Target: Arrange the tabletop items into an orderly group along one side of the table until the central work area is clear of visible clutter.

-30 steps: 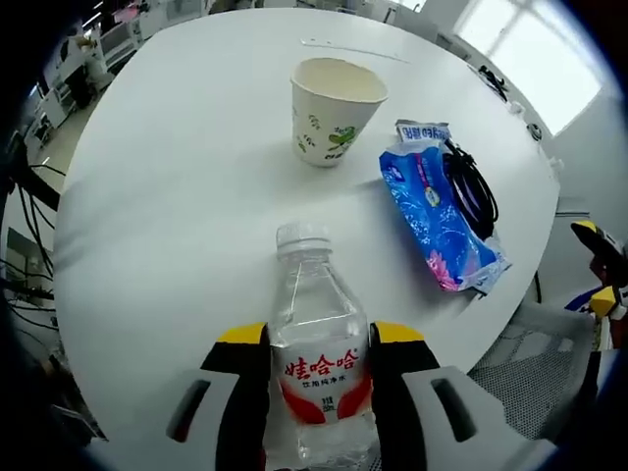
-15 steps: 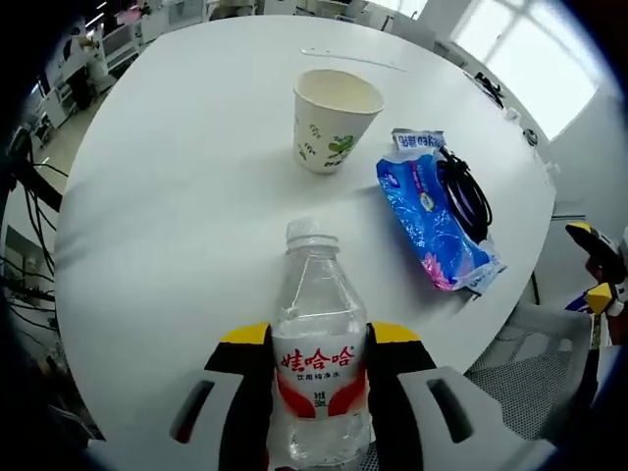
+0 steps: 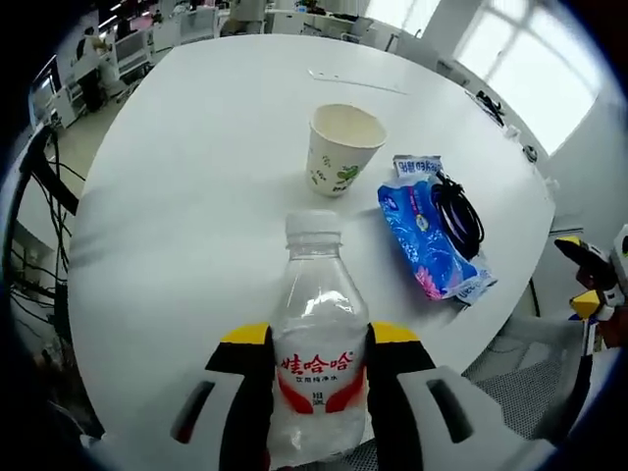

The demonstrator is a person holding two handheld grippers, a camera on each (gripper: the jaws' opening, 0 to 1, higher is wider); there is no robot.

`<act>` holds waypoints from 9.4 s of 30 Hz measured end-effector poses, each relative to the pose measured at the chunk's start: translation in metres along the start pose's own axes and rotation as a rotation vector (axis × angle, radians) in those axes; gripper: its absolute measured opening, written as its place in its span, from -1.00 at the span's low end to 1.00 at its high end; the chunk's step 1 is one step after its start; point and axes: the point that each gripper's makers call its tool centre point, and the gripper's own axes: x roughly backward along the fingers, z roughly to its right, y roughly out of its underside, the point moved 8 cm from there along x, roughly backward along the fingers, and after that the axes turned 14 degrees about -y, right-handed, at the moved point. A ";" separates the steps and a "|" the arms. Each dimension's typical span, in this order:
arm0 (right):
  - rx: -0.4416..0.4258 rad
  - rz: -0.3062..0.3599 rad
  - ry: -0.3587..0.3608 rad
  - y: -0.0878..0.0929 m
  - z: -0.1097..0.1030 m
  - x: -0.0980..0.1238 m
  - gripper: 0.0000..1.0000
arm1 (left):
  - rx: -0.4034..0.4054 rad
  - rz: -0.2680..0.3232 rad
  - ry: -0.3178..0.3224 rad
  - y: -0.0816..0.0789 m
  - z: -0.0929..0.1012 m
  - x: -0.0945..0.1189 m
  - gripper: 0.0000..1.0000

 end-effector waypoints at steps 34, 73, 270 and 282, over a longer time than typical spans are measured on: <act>-0.001 0.011 -0.007 -0.001 0.001 -0.001 0.35 | 0.066 0.097 -0.045 -0.010 -0.029 0.041 -0.32; 0.008 -0.014 -0.044 0.004 -0.004 -0.003 0.34 | 0.024 0.177 -0.154 0.035 -0.010 0.062 -0.30; -0.012 -0.047 -0.043 -0.014 0.023 -0.003 0.31 | 0.298 0.534 -0.018 -0.001 -0.020 0.060 0.15; 0.002 -0.069 -0.062 -0.012 0.045 -0.002 0.26 | 0.323 0.537 -0.035 0.018 0.006 0.077 0.16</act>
